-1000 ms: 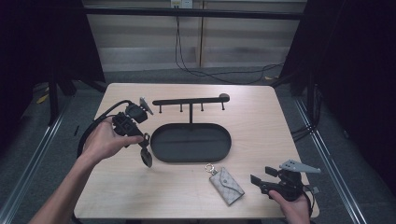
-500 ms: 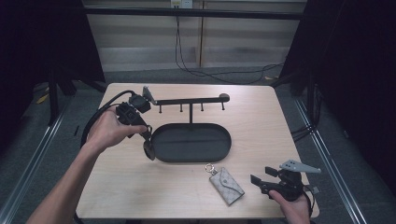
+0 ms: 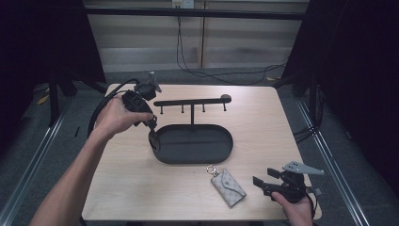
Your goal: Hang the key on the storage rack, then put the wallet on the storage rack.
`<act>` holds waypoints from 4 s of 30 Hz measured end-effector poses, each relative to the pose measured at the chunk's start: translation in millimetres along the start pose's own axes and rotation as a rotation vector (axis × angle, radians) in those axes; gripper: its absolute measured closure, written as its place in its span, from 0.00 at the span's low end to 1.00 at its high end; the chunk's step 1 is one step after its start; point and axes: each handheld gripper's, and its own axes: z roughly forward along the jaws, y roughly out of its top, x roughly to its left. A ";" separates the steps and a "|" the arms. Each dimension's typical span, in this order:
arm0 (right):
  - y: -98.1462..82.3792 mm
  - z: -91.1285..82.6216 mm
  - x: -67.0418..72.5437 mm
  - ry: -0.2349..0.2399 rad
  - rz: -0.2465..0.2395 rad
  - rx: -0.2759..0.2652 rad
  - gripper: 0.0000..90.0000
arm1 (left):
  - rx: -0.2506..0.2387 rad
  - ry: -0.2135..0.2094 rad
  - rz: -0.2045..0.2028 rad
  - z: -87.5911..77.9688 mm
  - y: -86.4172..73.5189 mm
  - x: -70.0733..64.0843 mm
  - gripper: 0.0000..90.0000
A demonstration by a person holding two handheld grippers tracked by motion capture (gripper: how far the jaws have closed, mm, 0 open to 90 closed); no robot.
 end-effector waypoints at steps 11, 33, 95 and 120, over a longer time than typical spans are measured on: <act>0.1 0.7 0.6 0.006 -0.015 0.006 0.28 | 0.061 0.021 -0.026 12.2 27.1 0.4 0.79; 0.0 0.6 0.0 0.018 -0.014 0.005 0.28 | 0.093 0.045 -0.117 23.7 51.5 9.9 0.79; 1.4 4.8 0.2 0.010 -0.013 0.016 0.28 | -0.132 -0.057 -0.076 16.8 -24.9 10.8 0.23; 0.8 4.4 0.2 0.000 -0.010 0.012 0.28 | -0.460 -0.045 0.019 38.0 -109.7 0.0 0.23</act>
